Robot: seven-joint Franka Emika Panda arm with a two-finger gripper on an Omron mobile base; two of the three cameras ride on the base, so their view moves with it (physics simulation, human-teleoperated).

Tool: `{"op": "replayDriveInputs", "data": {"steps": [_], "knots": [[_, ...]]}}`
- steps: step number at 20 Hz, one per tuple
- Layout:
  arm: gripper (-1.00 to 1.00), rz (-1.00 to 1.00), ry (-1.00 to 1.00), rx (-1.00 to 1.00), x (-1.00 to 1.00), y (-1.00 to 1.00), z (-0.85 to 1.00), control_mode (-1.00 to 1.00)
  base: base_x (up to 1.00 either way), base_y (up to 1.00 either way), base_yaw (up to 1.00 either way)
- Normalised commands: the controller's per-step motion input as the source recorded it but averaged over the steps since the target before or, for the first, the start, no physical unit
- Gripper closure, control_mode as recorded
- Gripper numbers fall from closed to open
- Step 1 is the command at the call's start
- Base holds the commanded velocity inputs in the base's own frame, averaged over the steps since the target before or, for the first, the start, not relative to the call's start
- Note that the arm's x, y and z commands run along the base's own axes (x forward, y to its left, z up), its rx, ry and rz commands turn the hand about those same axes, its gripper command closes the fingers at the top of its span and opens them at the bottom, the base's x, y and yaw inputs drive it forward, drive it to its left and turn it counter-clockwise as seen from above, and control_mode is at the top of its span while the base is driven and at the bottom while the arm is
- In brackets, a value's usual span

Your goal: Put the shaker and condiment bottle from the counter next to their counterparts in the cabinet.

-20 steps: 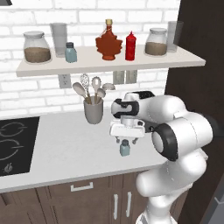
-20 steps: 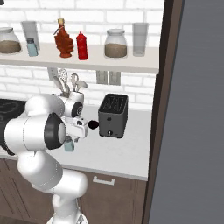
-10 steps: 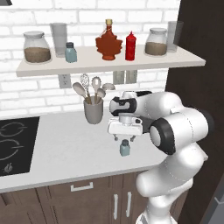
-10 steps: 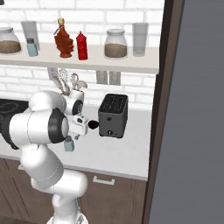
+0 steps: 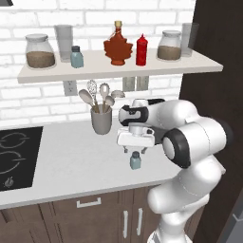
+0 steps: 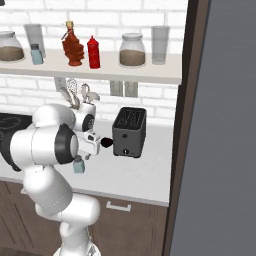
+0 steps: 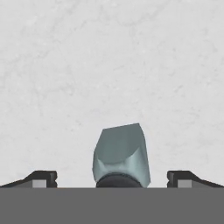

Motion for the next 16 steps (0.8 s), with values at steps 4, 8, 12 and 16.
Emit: {"op": "replayDriveInputs", "data": {"steps": [4,8,12,16], "knots": [[-1.0,0.0,-0.03,0.0,-0.23,0.0,0.0,-1.0,0.0,0.0,0.0],[-1.0,0.0,-0.04,0.0,-0.24,0.0,0.0,-1.0,0.0,0.0,0.0],[-1.0,0.0,-0.04,0.0,-0.03,0.0,0.0,-1.0,0.0,0.0,0.0],[-1.0,0.0,-0.04,0.0,0.0,0.0,0.0,-1.0,0.0,0.0,0.0]]}}
